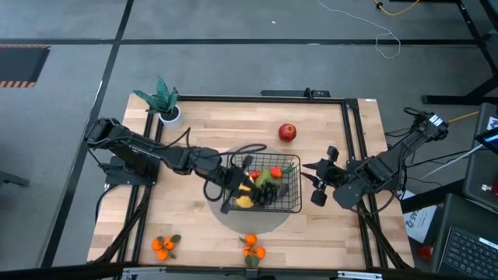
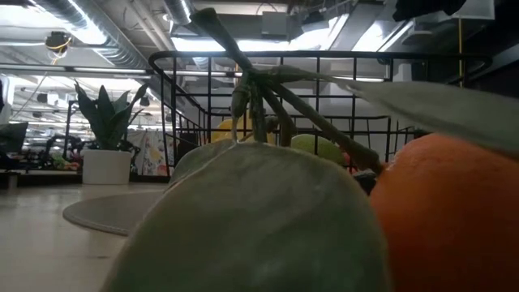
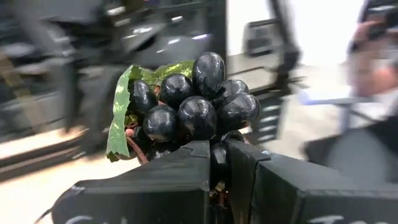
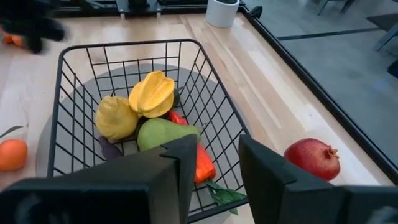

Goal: Build produce basket
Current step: Put the purple grapes into the wire basket

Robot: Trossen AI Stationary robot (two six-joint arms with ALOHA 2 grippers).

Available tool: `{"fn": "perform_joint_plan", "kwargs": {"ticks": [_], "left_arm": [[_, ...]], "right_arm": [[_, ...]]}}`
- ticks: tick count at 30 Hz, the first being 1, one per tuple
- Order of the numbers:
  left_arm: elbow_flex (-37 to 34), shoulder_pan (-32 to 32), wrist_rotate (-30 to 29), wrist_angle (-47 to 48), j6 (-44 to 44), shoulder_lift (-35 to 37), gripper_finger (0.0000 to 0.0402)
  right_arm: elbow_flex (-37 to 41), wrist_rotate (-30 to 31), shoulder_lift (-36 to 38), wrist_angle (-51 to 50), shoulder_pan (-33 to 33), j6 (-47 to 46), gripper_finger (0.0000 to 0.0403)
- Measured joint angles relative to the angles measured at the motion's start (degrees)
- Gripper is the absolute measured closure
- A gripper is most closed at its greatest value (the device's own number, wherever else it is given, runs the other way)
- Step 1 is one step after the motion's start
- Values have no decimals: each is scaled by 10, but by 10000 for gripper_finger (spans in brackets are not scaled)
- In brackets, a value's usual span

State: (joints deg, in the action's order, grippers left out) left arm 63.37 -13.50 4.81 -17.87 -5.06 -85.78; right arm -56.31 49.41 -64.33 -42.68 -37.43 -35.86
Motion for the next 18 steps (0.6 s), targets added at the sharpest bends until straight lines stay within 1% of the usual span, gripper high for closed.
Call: {"fn": "perform_joint_plan", "kwargs": {"ticks": [1, 3, 7, 9, 14, 18], "left_arm": [[0, 0, 16, -2, 0, 0, 395], [0, 0, 15, -2, 0, 0, 395], [0, 6, -48, 27, 0, 0, 395], [0, 13, -66, 52, 2, 0, 395], [0, 31, -68, 70, 18, 0, 395], [0, 30, -70, 67, 20, -7, 376]], "right_arm": [[0, 0, -2, 0, 0, 0, 289], [0, 0, -7, 0, 0, 0, 289], [0, 0, -19, 0, 0, 1, 289], [0, 0, -25, 0, 0, 1, 289], [0, 1, -27, 0, 0, 3, 289], [0, 4, -27, 0, 0, 4, 289]]}}
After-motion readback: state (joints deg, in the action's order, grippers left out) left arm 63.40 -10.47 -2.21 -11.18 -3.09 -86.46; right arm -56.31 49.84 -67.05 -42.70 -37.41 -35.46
